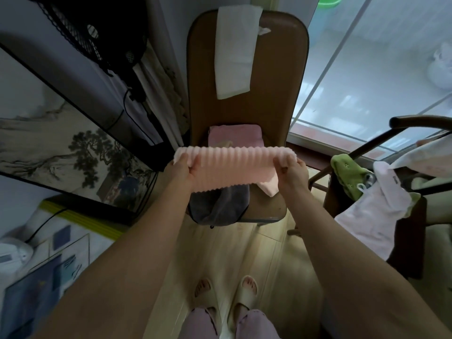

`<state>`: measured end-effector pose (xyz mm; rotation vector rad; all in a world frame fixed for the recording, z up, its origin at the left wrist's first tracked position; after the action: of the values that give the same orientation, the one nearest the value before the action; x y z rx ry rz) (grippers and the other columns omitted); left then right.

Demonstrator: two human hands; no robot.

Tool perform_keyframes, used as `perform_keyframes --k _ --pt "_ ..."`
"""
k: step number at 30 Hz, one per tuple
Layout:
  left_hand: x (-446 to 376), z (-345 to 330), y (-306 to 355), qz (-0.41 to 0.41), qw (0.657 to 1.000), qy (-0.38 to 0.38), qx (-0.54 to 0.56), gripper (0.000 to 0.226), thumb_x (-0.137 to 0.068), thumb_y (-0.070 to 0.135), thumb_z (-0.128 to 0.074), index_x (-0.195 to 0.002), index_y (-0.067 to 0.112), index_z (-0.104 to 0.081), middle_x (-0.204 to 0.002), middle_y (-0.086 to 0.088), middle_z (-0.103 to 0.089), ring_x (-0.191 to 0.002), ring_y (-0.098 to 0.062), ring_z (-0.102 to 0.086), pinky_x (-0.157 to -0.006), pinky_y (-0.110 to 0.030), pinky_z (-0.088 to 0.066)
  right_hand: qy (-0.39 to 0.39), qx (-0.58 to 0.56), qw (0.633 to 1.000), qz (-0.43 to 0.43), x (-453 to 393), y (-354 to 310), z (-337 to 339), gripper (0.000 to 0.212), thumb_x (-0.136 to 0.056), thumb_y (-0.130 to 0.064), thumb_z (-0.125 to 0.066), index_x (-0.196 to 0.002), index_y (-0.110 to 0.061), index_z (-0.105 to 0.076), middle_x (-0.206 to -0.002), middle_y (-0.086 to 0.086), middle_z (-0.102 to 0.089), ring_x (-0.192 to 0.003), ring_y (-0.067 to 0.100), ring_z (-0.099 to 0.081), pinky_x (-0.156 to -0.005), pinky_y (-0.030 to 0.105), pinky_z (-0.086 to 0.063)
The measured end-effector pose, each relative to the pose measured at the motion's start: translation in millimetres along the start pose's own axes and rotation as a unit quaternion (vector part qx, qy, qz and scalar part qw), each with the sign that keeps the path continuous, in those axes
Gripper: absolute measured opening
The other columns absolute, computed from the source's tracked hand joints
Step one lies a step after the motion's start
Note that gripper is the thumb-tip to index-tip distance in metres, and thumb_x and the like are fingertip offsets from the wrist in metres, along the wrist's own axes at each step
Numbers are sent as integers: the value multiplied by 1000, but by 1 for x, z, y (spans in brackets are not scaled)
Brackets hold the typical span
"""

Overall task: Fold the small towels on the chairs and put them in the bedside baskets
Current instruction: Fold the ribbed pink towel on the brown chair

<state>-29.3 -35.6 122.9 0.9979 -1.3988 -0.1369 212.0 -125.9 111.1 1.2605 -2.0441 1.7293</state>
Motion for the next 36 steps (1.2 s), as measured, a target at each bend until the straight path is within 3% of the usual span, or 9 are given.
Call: perform_keyframes --k 5,8,10,13,20,24,29,33,36 --pt "3 -22 27 -60 998 6 -16 19 -90 17 -65 -107 12 -60 -102 -10 -62 -84 -19 -62 -56 -25 -50 -30 -31 999 15 -10 -26 -27 27 -97 -11 -55 -122 -3 -48 -129 22 -51 -115 31 -59 -90 36 -57" --pt "4 -15 22 -61 997 16 -33 7 -92 23 -64 -93 16 -61 -91 -5 -62 -76 -14 -61 -57 -21 -50 -34 -40 999 11 -9 -23 -22 24 -97 -9 -54 -119 -3 -48 -127 21 -52 -114 31 -59 -82 31 -59" --pt "-5 -5 9 -47 997 18 -52 14 -92 27 -64 -102 17 -63 -93 -4 -64 -80 -15 -62 -59 -22 -51 -28 -38 999 7 -8 -15 -12 24 -96 -8 -54 -118 -1 -49 -124 21 -54 -109 29 -60 -71 25 -58" --pt "-27 11 -21 -5 994 38 -104 37 -93 32 -61 -125 12 -57 -112 -8 -66 -92 -18 -63 -73 -27 -52 -5 52 999 -1 -12 13 14 35 -93 -15 -58 -125 -3 -51 -118 14 -60 -103 23 -63 -75 29 -56" --pt "-54 79 -118 49 988 67 -130 42 -100 9 -47 -141 -1 -40 -139 -16 -50 -70 -8 -50 -66 -20 -47 87 236 965 -78 -38 92 94 15 -93 -18 -57 -106 -11 -55 -98 5 -58 -88 18 -58 -64 26 -46" --pt "-59 113 -152 42 971 128 -195 43 -91 1 -56 -133 -2 -51 -129 -15 -58 -97 -27 -62 -83 -30 -51 118 297 945 -76 -40 115 126 20 -90 -12 -60 -109 -5 -55 -89 4 -56 -79 16 -57 -64 25 -50" --pt "-57 128 -159 -34 952 155 -263 45 -82 -6 -57 -126 3 -53 -116 -3 -57 -96 -22 -59 -86 -33 -53 107 362 925 -27 -45 120 139 24 -86 1 -60 -103 -15 -52 -95 -3 -54 -97 20 -58 -87 37 -55" --pt "-51 123 -152 -112 937 147 -297 36 -82 -8 -52 -115 4 -61 -111 -6 -62 -94 -18 -59 -82 -30 -52 58 441 895 26 -45 115 131 24 -88 7 -52 -102 -10 -62 -90 -17 -49 -81 5 -49 -64 17 -41" --pt "-48 117 -148 -112 947 121 -275 21 -83 -6 -60 -98 5 -69 -103 -8 -68 -94 -19 -63 -82 -29 -54 43 434 900 19 -50 115 129 34 -84 12 -48 -84 -11 -73 -116 -10 -60 -99 3 -51 -67 16 -43"
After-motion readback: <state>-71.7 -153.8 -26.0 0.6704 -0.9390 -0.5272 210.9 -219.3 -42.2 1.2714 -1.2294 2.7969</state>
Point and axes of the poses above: each hand's wrist, its own x-axis away from the middle knuckle, its own z-axis out of the back of the hand, y = z × x, the point moved 4 cm from there along -x, towards the middle knuckle
